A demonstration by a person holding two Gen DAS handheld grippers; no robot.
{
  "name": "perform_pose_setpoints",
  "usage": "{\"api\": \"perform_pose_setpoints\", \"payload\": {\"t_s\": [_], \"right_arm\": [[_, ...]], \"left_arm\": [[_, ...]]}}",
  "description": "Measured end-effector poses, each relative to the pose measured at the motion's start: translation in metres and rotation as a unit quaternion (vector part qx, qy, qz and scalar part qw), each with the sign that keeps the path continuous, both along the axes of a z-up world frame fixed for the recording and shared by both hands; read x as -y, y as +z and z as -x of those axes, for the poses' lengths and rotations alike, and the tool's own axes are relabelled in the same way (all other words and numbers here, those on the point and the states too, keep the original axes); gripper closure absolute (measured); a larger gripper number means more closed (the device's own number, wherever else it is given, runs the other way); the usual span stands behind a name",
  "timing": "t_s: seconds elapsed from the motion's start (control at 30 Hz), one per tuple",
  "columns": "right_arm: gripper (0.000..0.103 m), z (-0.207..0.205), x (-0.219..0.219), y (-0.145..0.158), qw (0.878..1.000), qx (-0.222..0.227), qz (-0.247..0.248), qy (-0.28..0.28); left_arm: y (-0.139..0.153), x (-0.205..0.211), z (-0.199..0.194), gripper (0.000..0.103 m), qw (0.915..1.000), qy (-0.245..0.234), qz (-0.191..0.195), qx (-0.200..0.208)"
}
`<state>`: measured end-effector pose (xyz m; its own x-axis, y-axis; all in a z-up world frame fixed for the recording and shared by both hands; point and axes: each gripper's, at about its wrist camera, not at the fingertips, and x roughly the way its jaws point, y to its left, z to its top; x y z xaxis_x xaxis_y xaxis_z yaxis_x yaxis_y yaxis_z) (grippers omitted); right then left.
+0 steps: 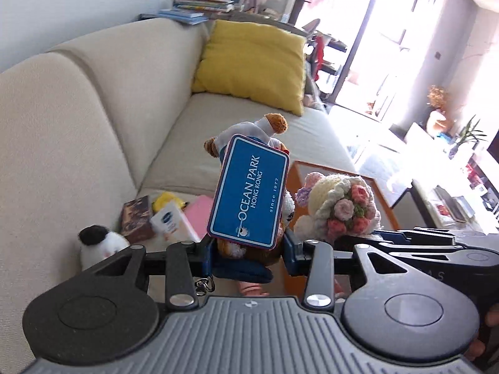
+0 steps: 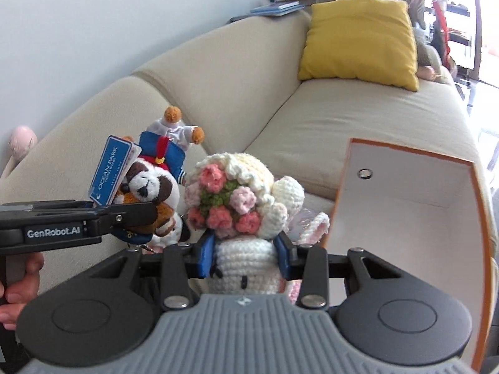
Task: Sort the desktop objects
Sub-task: 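Lift the Ocean Park keychain with the left gripper while the right gripper lifts the crocheted doll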
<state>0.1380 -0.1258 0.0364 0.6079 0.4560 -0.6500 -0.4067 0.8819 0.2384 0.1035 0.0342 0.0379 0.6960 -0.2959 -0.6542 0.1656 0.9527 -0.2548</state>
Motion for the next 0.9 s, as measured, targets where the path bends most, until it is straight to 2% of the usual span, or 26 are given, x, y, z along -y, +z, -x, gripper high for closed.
{"api": "perform_pose_setpoints", "payload": {"t_s": [0.1,0.2,0.37,0.5,0.57,0.73,0.9], "right_arm": [[0.061,0.003,0.037,0.005,0.999,0.01,0.007,-0.049],[0.061,0.004,0.075,0.002,0.996,0.0,0.005,-0.093],[0.061,-0.005,0.122,-0.026,0.989,-0.049,-0.011,-0.138],[0.061,-0.017,0.145,-0.061,0.983,-0.097,-0.019,-0.154],[0.061,-0.022,0.149,-0.075,0.981,-0.109,-0.023,-0.161],[0.062,-0.023,0.148,-0.099,0.978,-0.127,-0.03,-0.164],[0.062,-0.016,0.142,-0.107,0.977,-0.14,-0.023,-0.157]], "left_arm": [[0.007,0.037,-0.005,0.056,0.9987,-0.048,0.013,0.008],[0.003,0.073,-0.014,0.056,0.9957,-0.088,0.03,-0.001],[-0.032,0.123,-0.025,0.056,0.9876,-0.13,0.063,-0.061],[-0.069,0.149,-0.04,0.056,0.9817,-0.136,0.058,-0.119],[-0.082,0.158,-0.041,0.056,0.9816,-0.131,0.035,-0.134],[-0.104,0.162,-0.042,0.056,0.9763,-0.13,0.01,-0.173],[-0.109,0.153,-0.031,0.056,0.974,-0.12,-0.01,-0.192]]}}
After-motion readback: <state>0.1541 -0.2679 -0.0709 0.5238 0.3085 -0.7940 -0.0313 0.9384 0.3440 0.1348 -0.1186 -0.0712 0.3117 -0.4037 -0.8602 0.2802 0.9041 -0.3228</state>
